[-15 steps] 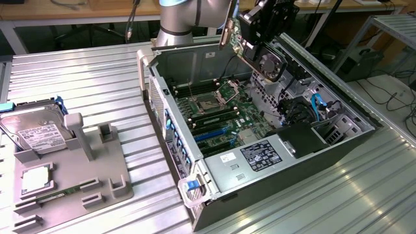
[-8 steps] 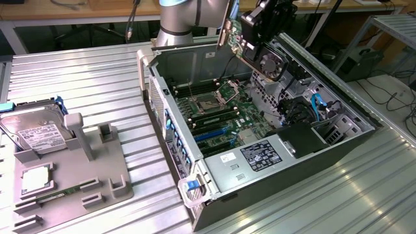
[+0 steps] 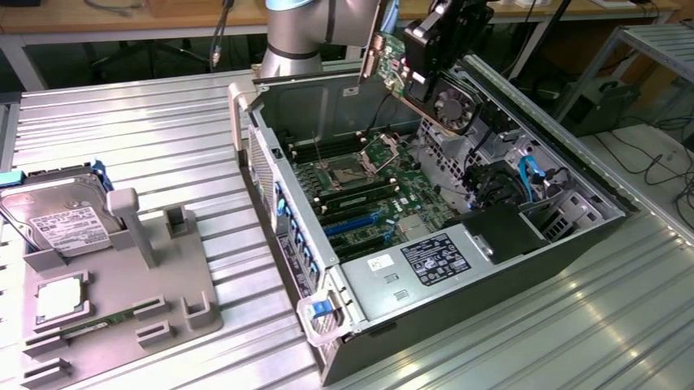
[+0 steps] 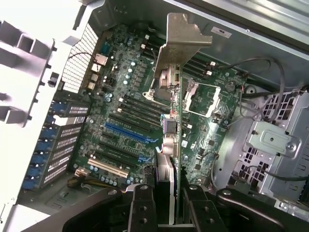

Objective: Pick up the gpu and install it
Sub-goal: 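Insert the gpu into the slot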

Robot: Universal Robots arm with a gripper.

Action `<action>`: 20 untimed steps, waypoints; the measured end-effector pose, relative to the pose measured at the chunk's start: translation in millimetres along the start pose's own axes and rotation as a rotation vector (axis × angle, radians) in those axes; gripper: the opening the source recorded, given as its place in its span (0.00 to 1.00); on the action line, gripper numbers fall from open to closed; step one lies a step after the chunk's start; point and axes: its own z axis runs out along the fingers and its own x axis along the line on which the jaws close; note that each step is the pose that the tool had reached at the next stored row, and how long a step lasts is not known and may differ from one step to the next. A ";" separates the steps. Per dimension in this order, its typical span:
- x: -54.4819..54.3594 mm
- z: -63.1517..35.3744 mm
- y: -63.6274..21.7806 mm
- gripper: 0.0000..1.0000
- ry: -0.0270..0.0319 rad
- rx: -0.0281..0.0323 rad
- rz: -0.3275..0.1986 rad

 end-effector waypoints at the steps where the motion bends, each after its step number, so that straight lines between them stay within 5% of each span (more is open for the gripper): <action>1: 0.1 -0.1 -0.1 0.27 0.0003 -0.0002 -0.006; 20: 0.3 -0.1 -0.7 0.27 0.0074 -0.0067 -0.184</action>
